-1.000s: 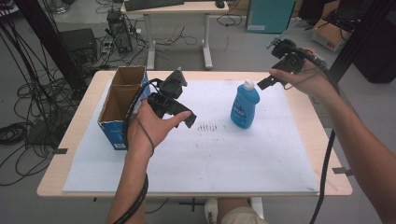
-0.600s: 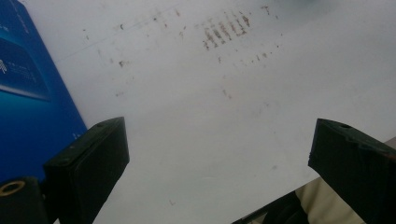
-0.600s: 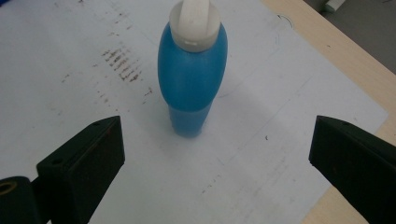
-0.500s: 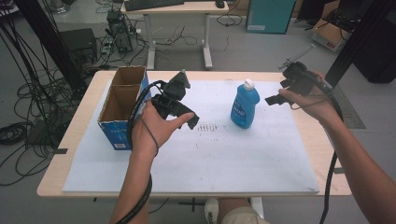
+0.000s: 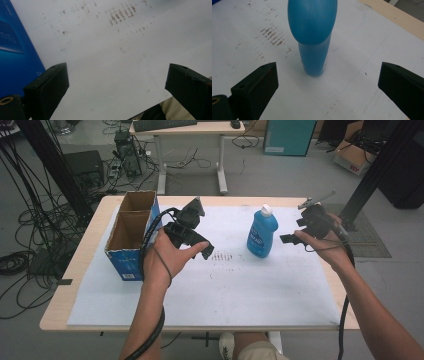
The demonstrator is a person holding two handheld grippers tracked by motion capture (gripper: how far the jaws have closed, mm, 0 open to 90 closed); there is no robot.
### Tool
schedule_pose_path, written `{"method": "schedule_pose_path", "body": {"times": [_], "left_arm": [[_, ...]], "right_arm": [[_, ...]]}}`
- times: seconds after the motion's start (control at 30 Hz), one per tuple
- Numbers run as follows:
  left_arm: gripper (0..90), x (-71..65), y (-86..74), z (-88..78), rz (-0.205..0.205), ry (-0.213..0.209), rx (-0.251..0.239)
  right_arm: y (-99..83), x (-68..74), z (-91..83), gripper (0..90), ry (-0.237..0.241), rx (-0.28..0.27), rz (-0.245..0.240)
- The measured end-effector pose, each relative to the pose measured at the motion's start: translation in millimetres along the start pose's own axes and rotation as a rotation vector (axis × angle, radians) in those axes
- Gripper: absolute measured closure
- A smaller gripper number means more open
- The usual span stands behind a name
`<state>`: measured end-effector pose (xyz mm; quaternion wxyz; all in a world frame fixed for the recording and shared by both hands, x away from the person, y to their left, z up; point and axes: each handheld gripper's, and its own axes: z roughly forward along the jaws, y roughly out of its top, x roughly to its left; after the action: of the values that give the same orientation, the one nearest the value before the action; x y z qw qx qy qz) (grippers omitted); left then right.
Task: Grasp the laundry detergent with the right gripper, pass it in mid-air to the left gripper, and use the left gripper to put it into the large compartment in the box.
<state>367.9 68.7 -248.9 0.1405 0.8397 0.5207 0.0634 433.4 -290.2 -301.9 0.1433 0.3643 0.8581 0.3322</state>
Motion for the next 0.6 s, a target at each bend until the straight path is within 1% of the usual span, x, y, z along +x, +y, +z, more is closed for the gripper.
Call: {"method": "schedule_pose_path", "body": {"times": [0.1,0.23,0.33,0.47,0.53,0.6], "left_arm": [[5.3,-0.3,0.5,0.9,0.003,-0.001,0.002],[5.3,-0.8,1.1,2.3,0.002,0.000,0.005],[5.3,-0.6,1.3,2.8,0.001,0.000,0.005],[5.3,-1.1,1.7,4.3,0.003,-0.001,0.013],[5.3,-1.5,1.8,4.7,0.003,-0.002,0.012],[5.3,-2.2,2.0,5.9,0.003,-0.001,0.014]], "right_arm": [[-5.2,1.5,4.4,2.8,-0.003,-0.013,-0.005],[-9.1,2.5,8.6,2.8,-0.012,-0.016,-0.005],[-14.4,3.9,14.9,2.6,-0.018,-0.041,0.007],[-18.1,6.2,21.6,2.6,-0.024,-0.048,0.005],[-18.7,7.4,22.7,2.6,-0.027,-0.049,0.012],[-20.9,9.7,27.8,2.6,-0.032,-0.062,0.009]]}}
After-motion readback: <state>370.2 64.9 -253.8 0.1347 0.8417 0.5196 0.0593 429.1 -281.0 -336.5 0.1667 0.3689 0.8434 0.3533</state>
